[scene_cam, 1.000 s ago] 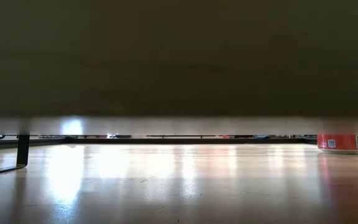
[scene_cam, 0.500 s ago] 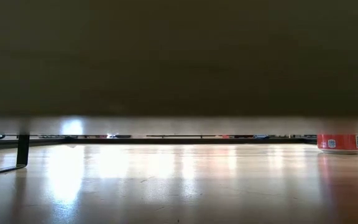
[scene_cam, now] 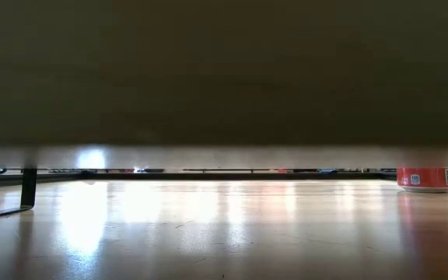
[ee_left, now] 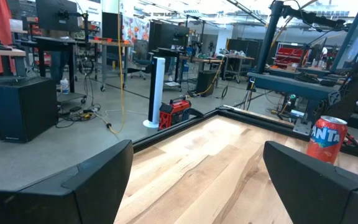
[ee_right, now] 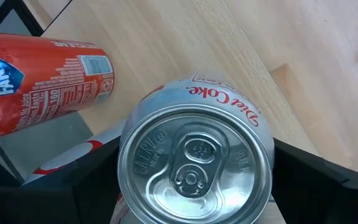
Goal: Place canned beverage on shelf
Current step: Put the silver soda can on the shelf aligned with the other silver soda can
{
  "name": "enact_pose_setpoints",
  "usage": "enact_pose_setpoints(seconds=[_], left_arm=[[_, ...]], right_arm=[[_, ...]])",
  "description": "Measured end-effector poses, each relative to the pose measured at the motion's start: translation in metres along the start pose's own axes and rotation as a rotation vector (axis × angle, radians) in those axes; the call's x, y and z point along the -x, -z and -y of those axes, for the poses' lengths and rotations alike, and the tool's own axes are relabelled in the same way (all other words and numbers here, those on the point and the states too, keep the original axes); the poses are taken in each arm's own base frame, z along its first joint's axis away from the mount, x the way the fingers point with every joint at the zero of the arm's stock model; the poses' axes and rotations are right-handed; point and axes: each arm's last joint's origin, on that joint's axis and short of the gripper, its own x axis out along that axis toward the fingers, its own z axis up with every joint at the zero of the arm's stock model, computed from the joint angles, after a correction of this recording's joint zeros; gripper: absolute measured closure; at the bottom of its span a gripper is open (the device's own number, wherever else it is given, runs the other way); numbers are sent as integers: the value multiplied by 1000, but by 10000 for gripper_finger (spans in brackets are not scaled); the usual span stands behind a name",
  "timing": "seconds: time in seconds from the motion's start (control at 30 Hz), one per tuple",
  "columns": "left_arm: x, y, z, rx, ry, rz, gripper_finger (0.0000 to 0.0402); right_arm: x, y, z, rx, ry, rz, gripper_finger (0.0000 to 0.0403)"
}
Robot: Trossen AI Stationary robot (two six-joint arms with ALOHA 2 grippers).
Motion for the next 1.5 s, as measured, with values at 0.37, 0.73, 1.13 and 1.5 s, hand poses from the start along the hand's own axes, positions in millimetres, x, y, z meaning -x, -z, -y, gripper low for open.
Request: enact_pose_setpoints(seconds=[0.37, 0.73, 1.13, 1.5], left_arm=[[0, 0, 0, 0, 0, 0, 56], [0, 0, 0, 0, 0, 0, 56], [0, 0, 0, 0, 0, 1, 56], [0, 0, 0, 0, 0, 0, 56]], right_arm=[[0, -1, -2, 55, -19, 14, 71], [-6, 0, -2, 60, -21, 15, 38], [-5, -1, -3, 31, -34, 19, 33], [4, -14, 1, 27, -56, 51, 33]])
